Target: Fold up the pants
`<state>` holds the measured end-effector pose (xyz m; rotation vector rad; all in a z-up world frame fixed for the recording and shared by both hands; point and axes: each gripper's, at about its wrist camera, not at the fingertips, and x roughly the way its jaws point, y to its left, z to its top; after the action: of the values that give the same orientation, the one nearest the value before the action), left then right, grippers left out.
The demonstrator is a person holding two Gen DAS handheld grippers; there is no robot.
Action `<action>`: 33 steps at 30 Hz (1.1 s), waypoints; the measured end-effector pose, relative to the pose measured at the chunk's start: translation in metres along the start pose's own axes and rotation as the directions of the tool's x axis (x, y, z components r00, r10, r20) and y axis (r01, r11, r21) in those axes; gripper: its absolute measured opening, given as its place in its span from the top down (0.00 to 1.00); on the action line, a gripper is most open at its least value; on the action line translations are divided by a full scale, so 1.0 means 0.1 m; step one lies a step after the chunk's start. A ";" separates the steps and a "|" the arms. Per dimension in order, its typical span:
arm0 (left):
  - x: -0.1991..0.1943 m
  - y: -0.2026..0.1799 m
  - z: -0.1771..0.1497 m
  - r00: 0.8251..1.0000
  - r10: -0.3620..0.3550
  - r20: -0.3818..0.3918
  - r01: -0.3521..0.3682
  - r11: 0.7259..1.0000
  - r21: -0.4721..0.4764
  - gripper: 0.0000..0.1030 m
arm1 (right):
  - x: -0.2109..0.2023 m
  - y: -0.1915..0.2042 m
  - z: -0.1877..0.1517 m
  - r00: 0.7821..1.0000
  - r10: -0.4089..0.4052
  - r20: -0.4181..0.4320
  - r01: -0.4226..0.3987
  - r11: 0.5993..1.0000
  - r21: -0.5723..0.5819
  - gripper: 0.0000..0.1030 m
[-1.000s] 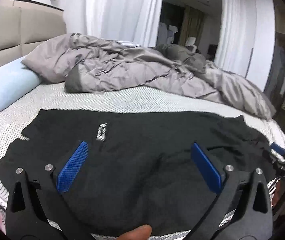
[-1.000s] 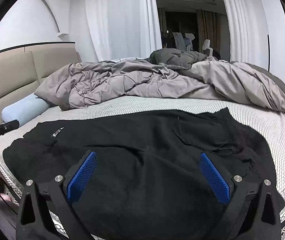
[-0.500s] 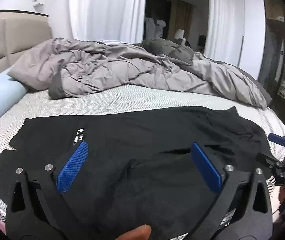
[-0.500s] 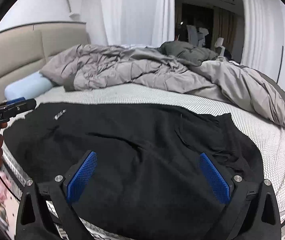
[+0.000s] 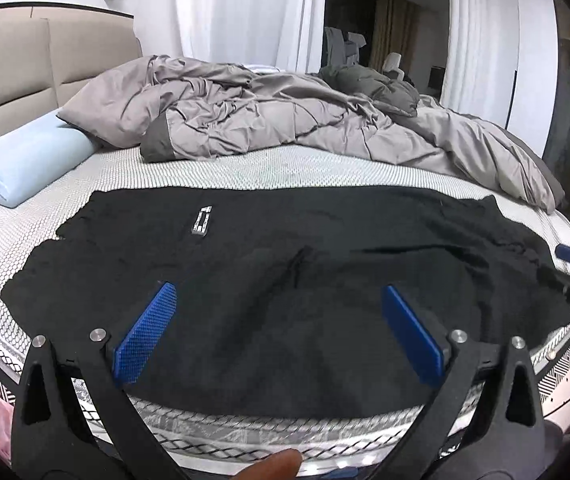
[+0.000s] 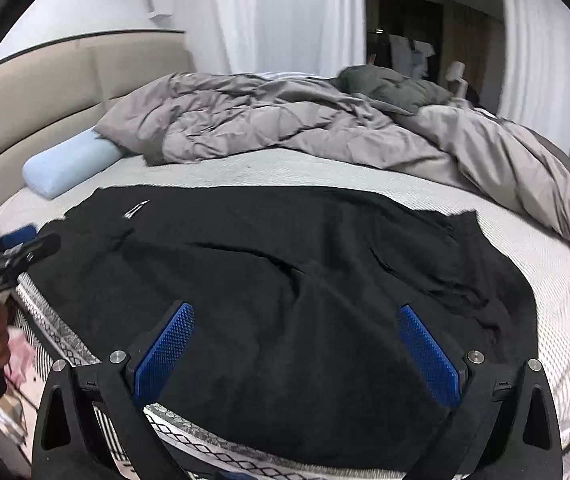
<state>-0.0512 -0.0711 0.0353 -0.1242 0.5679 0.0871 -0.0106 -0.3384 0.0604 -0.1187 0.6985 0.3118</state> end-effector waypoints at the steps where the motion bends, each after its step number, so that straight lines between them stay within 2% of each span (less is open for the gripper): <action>1: -0.01 0.05 -0.02 1.000 -0.021 -0.007 0.021 1.000 0.006 0.01 | -0.02 -0.02 -0.01 1.000 -0.012 0.001 0.012 1.000 0.016 0.00; 6: -0.04 0.32 -0.09 0.996 -0.088 -0.022 0.089 0.995 0.043 0.01 | -0.16 -0.17 0.04 0.995 -0.098 -0.009 0.098 0.979 0.176 0.00; 12: -0.06 0.75 -0.21 0.985 -0.148 -0.090 0.148 0.989 -0.008 0.01 | -0.45 -0.16 0.10 0.977 -0.208 0.034 0.190 0.937 0.293 0.00; 15: -0.10 0.91 -0.24 0.989 -0.114 -0.098 0.116 0.993 0.010 0.01 | -0.60 -0.11 0.02 0.977 -0.201 0.073 0.163 0.922 0.352 0.00; 20: -0.26 1.12 -0.34 0.994 -0.048 -0.095 0.048 0.999 -0.010 0.01 | -0.61 -0.11 -0.13 0.984 -0.168 0.056 0.134 0.911 0.389 0.00; 22: -0.29 1.14 -0.37 0.994 -0.039 -0.100 0.036 0.999 -0.030 0.01 | -0.57 -0.11 -0.15 0.989 -0.140 0.035 0.117 0.919 0.376 0.00; 28: -0.24 1.18 -0.41 0.990 0.019 -0.143 -0.025 0.999 -0.043 0.01 | -0.56 -0.17 -0.19 0.990 -0.138 0.029 0.122 0.941 0.317 0.00; 33: -0.13 1.40 -0.42 0.984 0.058 -0.166 -0.081 0.987 -0.135 0.01 | -0.47 -0.32 -0.27 0.994 -0.112 0.018 0.100 0.944 0.315 0.00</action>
<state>-0.1013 0.0609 -0.0059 -0.2515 0.7284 0.1867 -0.0503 -0.3857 0.0706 0.1521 0.6955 0.0960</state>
